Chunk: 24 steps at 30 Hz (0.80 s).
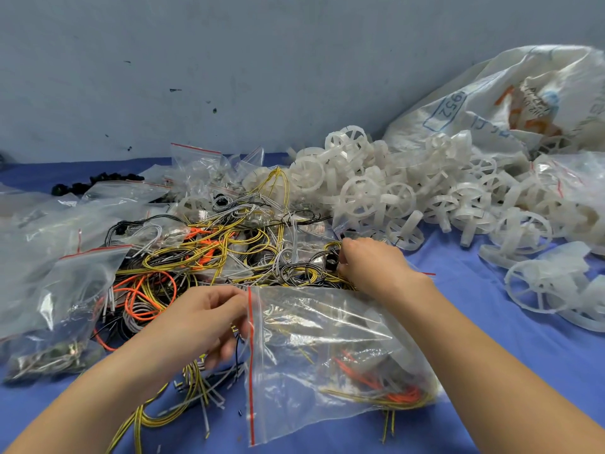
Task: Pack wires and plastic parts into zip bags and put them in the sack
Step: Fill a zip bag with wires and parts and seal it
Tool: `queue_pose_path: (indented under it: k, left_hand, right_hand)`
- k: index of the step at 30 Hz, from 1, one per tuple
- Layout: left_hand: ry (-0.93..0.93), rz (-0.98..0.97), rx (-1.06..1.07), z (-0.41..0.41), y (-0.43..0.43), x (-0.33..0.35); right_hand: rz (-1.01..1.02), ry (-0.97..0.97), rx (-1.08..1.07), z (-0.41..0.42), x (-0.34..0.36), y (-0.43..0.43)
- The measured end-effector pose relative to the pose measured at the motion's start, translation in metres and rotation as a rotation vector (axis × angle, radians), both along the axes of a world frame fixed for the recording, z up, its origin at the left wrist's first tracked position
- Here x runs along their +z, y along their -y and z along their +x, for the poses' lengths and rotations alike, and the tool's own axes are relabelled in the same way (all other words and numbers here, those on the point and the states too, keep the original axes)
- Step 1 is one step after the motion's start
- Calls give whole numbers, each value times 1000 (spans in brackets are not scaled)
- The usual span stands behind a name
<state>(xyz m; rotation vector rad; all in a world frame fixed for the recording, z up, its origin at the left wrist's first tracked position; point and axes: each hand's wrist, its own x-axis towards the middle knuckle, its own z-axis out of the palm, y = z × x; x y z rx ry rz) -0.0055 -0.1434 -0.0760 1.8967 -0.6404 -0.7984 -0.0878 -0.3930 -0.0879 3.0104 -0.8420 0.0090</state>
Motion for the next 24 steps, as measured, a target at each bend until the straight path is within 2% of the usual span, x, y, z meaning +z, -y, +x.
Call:
queue_pose_path:
  k: [4,18,21,24]
  left_hand:
    - [-11,-25,12,-4,0,5]
    - [-42,-93,18,-1,-6,6]
    - [-20,-148,63,3,-6,5]
    - [24,-270,148,7,-7,7]
  right_hand:
    - [-4,56,41,2,-2,0]
    - [-41,49,106,5,-3,-1]
    - [-92,126,88,3,7,-6]
    - [-62,290,125,-1,32,-14]
